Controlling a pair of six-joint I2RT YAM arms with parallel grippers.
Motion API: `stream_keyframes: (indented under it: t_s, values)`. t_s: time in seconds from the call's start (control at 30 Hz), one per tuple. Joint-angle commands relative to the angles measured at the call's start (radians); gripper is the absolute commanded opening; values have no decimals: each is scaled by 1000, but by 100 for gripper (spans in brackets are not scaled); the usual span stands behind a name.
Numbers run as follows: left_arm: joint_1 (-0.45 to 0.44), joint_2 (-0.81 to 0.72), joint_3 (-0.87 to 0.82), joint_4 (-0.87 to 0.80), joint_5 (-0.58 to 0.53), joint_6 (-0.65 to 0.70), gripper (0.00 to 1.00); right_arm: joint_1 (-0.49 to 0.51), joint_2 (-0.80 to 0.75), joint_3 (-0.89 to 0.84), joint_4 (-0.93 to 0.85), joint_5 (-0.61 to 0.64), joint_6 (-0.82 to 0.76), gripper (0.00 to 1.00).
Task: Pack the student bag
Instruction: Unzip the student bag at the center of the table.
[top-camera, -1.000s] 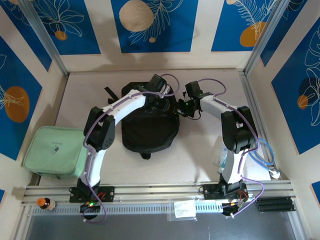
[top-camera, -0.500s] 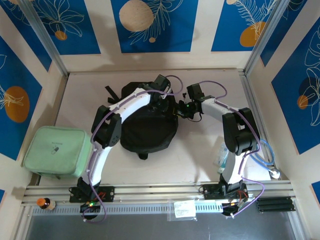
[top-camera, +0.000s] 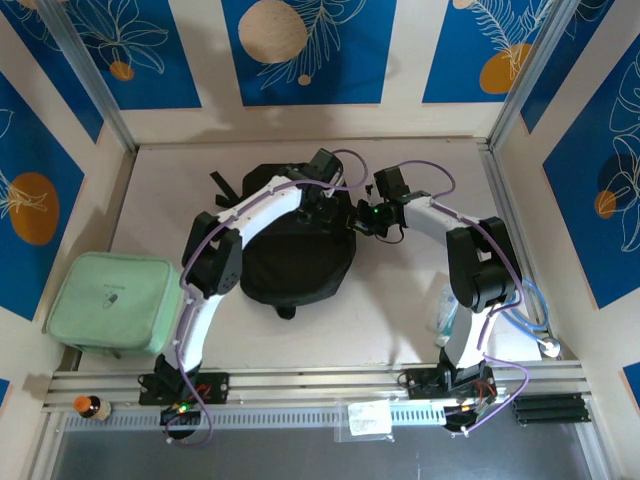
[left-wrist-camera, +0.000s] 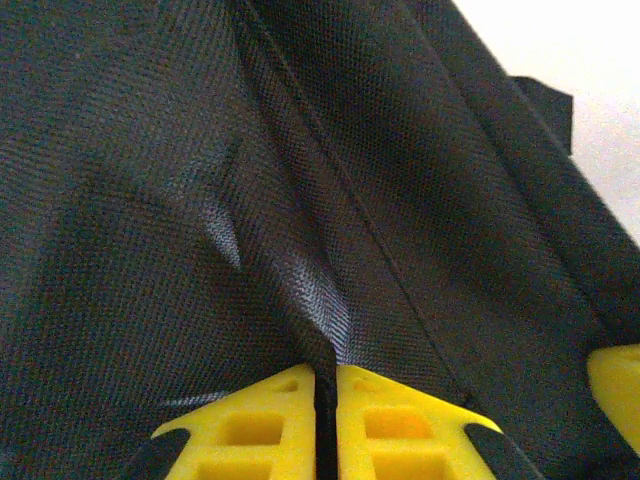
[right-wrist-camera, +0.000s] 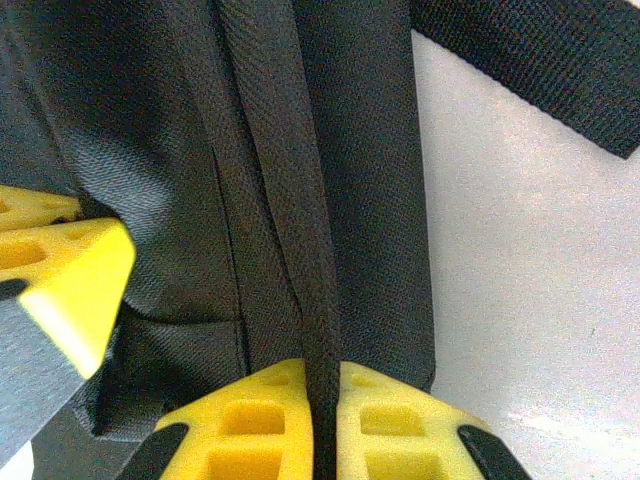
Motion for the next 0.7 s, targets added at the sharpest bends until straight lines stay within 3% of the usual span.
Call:
stream_keyframes:
  t_s: [0.0, 0.2, 0.33, 0.4, 0.67]
  values:
    - [17, -81, -16, -8, 24, -18, 12, 4, -30, -22, -30, -6, -2, 8]
    - [36, -101, -55, 14, 64, -34, 12, 4, -29, -23, -32, -2, -4, 8]
    - [44, -97, -63, 23, 63, -34, 0, 4, -29, -22, -32, 0, 0, 8]
    - [45, -98, -69, 26, 50, -34, 0, 4, -30, -22, -32, 1, -1, 8]
    - [60, -190, -172, 57, -158, -34, 0, 6, -32, -20, -57, 61, -16, 6]
